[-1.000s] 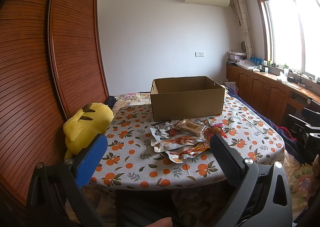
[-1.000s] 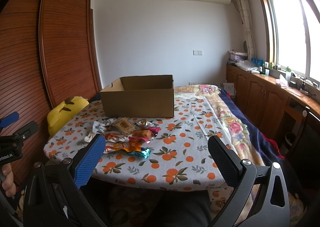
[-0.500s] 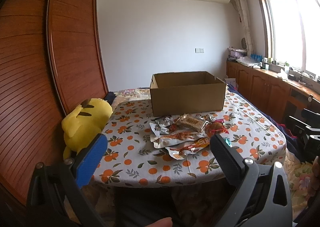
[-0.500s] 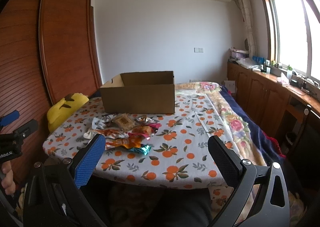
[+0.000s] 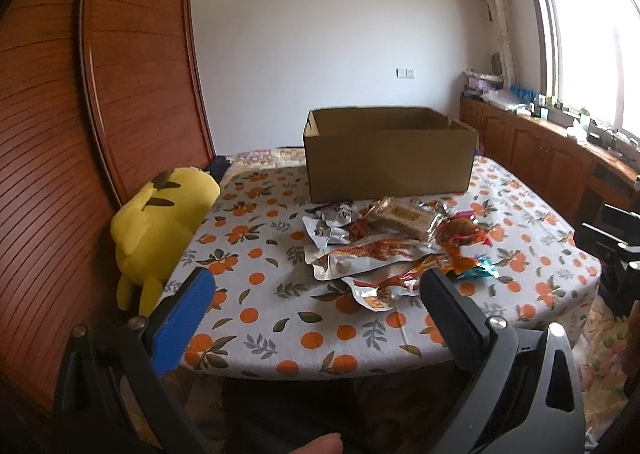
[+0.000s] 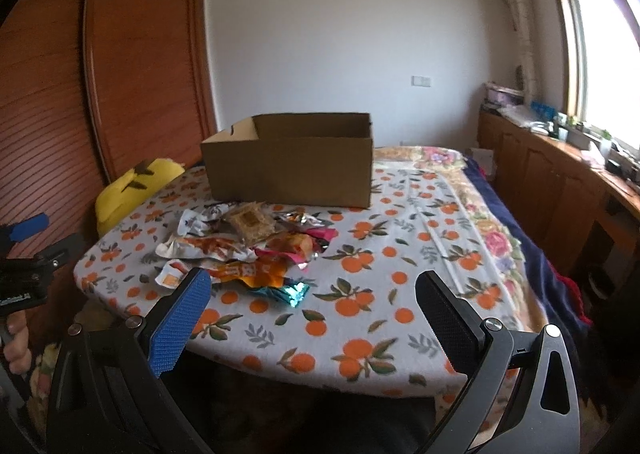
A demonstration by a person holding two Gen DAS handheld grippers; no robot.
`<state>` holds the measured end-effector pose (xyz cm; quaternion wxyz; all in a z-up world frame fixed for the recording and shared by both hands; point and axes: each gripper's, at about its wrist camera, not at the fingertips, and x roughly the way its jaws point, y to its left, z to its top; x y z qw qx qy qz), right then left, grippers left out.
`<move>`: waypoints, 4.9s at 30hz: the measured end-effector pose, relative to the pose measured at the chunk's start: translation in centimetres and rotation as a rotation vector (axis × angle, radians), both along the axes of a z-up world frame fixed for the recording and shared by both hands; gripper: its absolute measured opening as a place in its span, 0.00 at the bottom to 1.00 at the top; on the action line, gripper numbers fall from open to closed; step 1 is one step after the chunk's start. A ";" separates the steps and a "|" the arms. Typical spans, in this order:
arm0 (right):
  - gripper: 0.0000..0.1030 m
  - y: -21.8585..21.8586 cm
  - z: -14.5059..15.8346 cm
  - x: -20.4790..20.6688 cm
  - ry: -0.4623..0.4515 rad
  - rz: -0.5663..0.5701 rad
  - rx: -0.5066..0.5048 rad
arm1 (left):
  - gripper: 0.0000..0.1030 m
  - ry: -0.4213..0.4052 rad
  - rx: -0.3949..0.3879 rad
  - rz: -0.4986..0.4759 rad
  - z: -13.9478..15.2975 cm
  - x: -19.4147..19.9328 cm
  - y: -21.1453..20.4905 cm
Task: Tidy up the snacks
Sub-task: 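Grasp the clear wheat-cake bar with the right tool while the left tool grasps the chicken-feet packet, then carry both packets over the cardboard box and open both tools to drop them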
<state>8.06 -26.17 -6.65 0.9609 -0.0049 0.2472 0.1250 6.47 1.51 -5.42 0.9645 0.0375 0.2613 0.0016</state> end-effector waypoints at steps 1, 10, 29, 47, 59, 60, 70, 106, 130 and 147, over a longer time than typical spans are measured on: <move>1.00 0.1 -0.3 0.7 0.011 0.016 0.001 | 1.00 0.010 -0.002 0.000 -0.5 0.7 0.1; 0.99 1.5 -3.9 6.7 0.118 0.113 0.014 | 0.99 0.082 0.021 -0.032 -3.3 6.2 0.0; 0.81 10.6 -4.3 20.1 0.278 0.412 -0.080 | 0.98 0.184 -0.054 -0.133 -4.9 13.6 2.6; 0.45 13.5 -7.2 23.7 0.410 0.436 -0.226 | 0.90 0.270 0.003 -0.354 -6.4 15.3 1.1; 0.44 9.2 -3.3 20.3 0.305 0.386 -0.122 | 0.82 0.429 0.161 -0.601 -7.6 17.2 -3.1; 0.44 8.7 -3.1 19.9 0.297 0.378 -0.116 | 0.82 0.436 0.162 -0.614 -7.7 17.4 -3.3; 0.44 5.9 -3.1 17.9 0.280 0.333 -0.058 | 0.75 0.533 0.120 -0.675 -8.1 20.1 -5.5; 0.44 2.2 -4.4 16.1 0.301 0.291 0.034 | 0.38 0.407 -0.005 -0.593 -3.5 17.3 -4.8; 0.44 1.6 4.0 19.8 0.125 0.271 0.000 | 0.38 0.157 -0.083 -0.543 6.2 21.7 -4.4; 0.44 4.2 6.6 29.1 0.074 0.267 -0.023 | 0.38 0.057 -0.100 -0.504 8.8 32.8 -3.9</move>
